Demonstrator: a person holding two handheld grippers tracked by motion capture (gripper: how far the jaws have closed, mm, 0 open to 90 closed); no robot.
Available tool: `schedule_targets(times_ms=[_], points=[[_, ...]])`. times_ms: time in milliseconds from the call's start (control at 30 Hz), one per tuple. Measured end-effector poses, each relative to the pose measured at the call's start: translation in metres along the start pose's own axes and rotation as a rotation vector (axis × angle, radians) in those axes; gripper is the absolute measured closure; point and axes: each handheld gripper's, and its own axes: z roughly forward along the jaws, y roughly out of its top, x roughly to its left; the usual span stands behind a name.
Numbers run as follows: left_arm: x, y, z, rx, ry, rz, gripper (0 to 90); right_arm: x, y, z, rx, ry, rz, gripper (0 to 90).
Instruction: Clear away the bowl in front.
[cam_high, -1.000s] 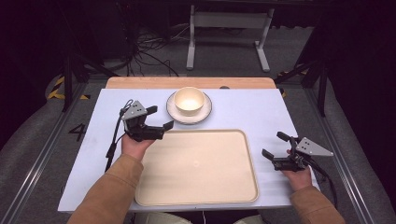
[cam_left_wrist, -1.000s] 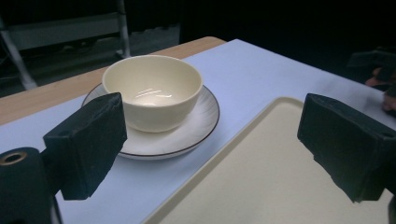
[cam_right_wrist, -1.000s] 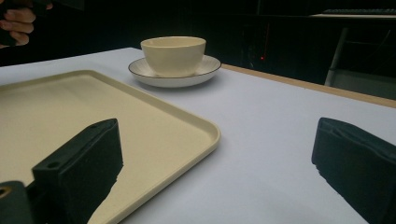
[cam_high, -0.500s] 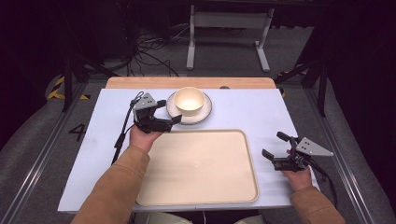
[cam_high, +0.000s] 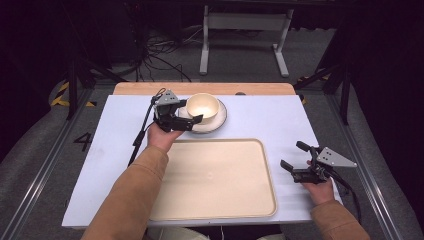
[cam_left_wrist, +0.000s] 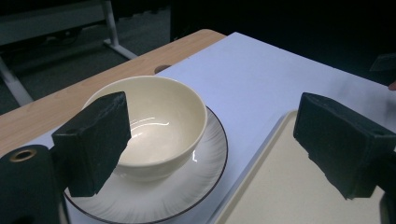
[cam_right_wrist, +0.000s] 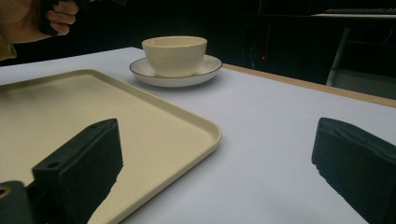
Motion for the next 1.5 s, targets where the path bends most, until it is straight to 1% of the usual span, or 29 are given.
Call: schedule_targets(times_ms=[167, 300, 333, 400, 433, 467, 533, 567, 633, 733, 800, 833, 900, 933, 967, 1033, 1200, 1233, 1300, 1333, 1367, 1500], points=[[0.006, 0.009, 0.005, 0.027, 0.001, 0.012, 14.2, 0.000, 0.000, 0.000, 0.000, 0.000, -0.001, 1.9], [0.009, 0.012, 0.008, 0.019, -0.004, 0.008, 12.9, 0.000, 0.000, 0.000, 0.000, -0.001, -0.001, 2.0], [0.010, 0.013, 0.009, 0.021, -0.014, 0.008, 12.2, 0.000, 0.000, 0.000, 0.001, -0.001, -0.001, 2.0], [0.011, 0.015, 0.012, 0.028, -0.012, 0.015, 12.1, 0.000, 0.000, 0.000, 0.000, -0.001, -0.002, 2.0], [0.012, 0.015, 0.013, 0.037, -0.007, 0.026, 13.0, 0.000, 0.000, 0.000, 0.001, -0.001, -0.002, 2.0], [0.012, 0.015, 0.015, 0.040, -0.003, 0.026, 13.0, 0.000, 0.000, 0.000, 0.001, -0.001, -0.002, 2.0], [0.013, 0.017, 0.022, 0.087, 0.022, 0.062, 14.5, 0.000, 0.000, 0.000, 0.000, -0.002, -0.002, 2.1], [0.015, 0.018, 0.025, 0.101, 0.032, 0.081, 15.1, 0.000, 0.000, 0.000, 0.001, -0.002, -0.001, 2.1], [0.017, 0.020, 0.031, 0.122, 0.018, 0.076, 16.4, 0.000, 0.000, 0.000, -0.001, -0.002, 0.000, 2.0], [0.019, 0.021, 0.037, 0.133, 0.002, 0.074, 17.2, 0.000, 0.000, 0.000, -0.002, -0.002, 0.000, 2.0], [0.020, 0.021, 0.039, 0.134, 0.001, 0.071, 18.4, 0.000, 0.000, 0.000, -0.001, -0.001, 0.000, 2.0], [0.021, 0.020, 0.041, 0.141, -0.008, 0.066, 18.5, 0.000, 0.000, 0.000, -0.001, -0.001, 0.000, 2.0], [0.022, 0.018, 0.044, 0.161, -0.010, 0.068, 20.2, 0.000, 0.000, 0.000, -0.001, -0.001, 0.000, 2.0], [0.022, 0.017, 0.046, 0.175, -0.018, 0.064, 21.2, 0.000, 0.000, 0.000, 0.000, 0.000, 0.000, 2.0], [0.023, 0.016, 0.048, 0.178, -0.019, 0.070, 22.7, 0.000, 0.000, 0.000, -0.001, 0.000, 0.000, 2.1], [0.023, 0.014, 0.051, 0.193, -0.029, 0.058, 24.5, 0.000, 0.000, 0.000, -0.001, 0.001, -0.001, 2.0], [0.021, 0.009, 0.060, 0.227, -0.047, 0.061, 28.5, 0.000, 0.000, 0.000, -0.001, 0.001, -0.001, 2.0], [0.021, 0.008, 0.061, 0.231, -0.056, 0.058, 29.4, 0.000, 0.000, 0.000, 0.000, 0.002, -0.002, 2.1], [0.022, 0.006, 0.063, 0.226, -0.072, 0.030, 31.9, 0.000, 0.000, 0.000, 0.000, 0.002, -0.001, 2.0], [0.023, 0.005, 0.064, 0.222, -0.081, 0.010, 32.0, 0.000, 0.000, 0.000, 0.000, 0.002, -0.002, 2.0], [0.024, 0.004, 0.065, 0.224, -0.089, 0.002, 32.2, 0.000, 0.000, 0.000, 0.000, 0.002, -0.002, 2.0], [0.025, 0.000, 0.070, 0.261, -0.085, -0.004, 34.3, 0.001, 0.000, 0.000, -0.001, 0.003, -0.004, 2.0]])
